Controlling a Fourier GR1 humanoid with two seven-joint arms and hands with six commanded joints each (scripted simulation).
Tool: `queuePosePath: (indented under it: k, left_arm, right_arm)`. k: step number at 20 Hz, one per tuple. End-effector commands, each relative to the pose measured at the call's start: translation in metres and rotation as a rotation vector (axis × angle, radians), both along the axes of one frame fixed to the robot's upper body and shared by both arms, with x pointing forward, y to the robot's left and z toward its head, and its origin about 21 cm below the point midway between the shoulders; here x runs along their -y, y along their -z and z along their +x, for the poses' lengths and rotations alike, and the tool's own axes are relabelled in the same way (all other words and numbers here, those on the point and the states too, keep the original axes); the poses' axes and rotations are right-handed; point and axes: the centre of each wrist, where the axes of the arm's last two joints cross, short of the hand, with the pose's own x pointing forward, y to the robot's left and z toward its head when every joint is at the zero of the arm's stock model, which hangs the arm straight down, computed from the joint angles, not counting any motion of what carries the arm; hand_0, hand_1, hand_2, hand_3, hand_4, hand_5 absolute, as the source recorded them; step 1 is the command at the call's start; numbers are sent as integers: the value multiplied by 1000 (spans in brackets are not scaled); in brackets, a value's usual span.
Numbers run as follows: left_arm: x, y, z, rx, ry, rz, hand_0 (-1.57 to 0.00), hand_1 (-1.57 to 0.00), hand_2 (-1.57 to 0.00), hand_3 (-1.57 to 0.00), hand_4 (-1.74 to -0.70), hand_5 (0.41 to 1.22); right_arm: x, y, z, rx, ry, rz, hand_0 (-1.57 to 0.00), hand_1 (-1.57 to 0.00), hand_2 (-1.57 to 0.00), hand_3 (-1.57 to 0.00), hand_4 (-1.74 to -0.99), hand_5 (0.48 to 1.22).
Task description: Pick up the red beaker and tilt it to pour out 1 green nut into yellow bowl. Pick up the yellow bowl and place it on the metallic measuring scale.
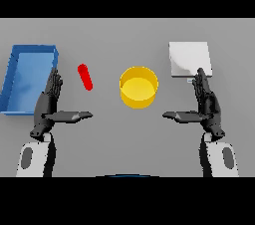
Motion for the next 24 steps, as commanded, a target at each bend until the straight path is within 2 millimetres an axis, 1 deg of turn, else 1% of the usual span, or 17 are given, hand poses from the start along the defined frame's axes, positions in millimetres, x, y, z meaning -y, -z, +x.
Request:
queuePosePath:
  k: [1, 5, 6, 7, 9, 11, 13, 14, 16, 17, 19, 20, 22, 23, 24]
  left_arm:
    - [1, 0, -1, 2, 0, -1, 1, 1, 1, 1, -1141, 660]
    - [5, 2, -10, 10, 3, -3, 1, 1, 1, 1, -1141, 660]
    - [7, 0, -12, 14, 7, -5, 1, 1, 1, 1, -1141, 660]
    - [7, -4, -24, 43, 43, 71, 1, 1, 1, 1, -1141, 660]
    - [11, -14, -40, 69, 76, 149, 1, 1, 1, 1, -1144, 660]
    - [11, -25, -44, 70, 92, 190, 1, 1, 1, 1, -1138, 660]
    - [9, -25, -50, 39, 99, 201, 1, 1, 1, 1, -1138, 655]
    - [13, -28, -44, 23, 104, 202, 1, 1, 1, 1, -1139, 652]
    - [13, -22, -38, -14, 112, 204, 1, 1, 1, 1, -1137, 649]
    - [17, -18, -31, -30, 113, 206, 1, 1, 1, 1, -1136, 648]
    - [16, -13, -21, -48, 117, 205, 1, 1, 1, 1, -1145, 643]
    - [15, -12, -13, -59, 113, 206, 1, 1, 1, 1, -1158, 645]
    - [15, -4, 3, -63, 119, 197, 1, 1, 1, 1, -1178, 650]
    - [13, 1, 9, -74, 118, 213, 1, 1, 1, 1, -1178, 648]
    - [12, 1, 18, -79, 117, 224, 1, 1, 1, 1, -1177, 644]
  right_arm:
    - [0, 0, 0, 1, 1, 0, 1, 1, 1, 1, -1071, 578]
    - [3, 0, -1, 1, 2, -1, 1, 1, 1, 1, -1071, 578]
    - [0, 0, -1, 3, -3, 4, 1, 1, 1, 1, -1071, 578]
    - [3, -6, -7, 94, -8, -150, 1, 1, 1, 1, -1071, 578]
    - [2, -9, -19, 157, -29, -297, 1, 1, 1, 1, -1066, 576]
    - [-1, -13, -23, 158, -35, -341, 1, 1, 1, 1, -1071, 581]
    - [-2, -13, -27, 155, -51, -319, 1, 1, 1, 1, -1103, 592]
    - [1, -14, -28, 151, -59, -316, 1, 1, 1, 1, -1118, 600]
    - [0, -15, -26, 153, -62, -303, 1, 1, 1, 1, -1147, 614]
    - [0, -16, -26, 170, -76, -298, 1, 1, 1, 1, -1163, 624]
    - [-2, -15, -22, 145, -81, -273, 1, 1, 1, 1, -1189, 626]
    - [-1, -14, -22, 143, -86, -263, 1, 1, 1, 1, -1197, 627]
    - [2, -16, -23, 165, -89, -253, 1, 1, 1, 1, -1215, 628]
    - [3, -17, -23, 162, -91, -248, 1, 1, 1, 1, -1219, 626]
    - [2, -16, -23, 152, -88, -250, 1, 1, 1, 1, -1220, 626]
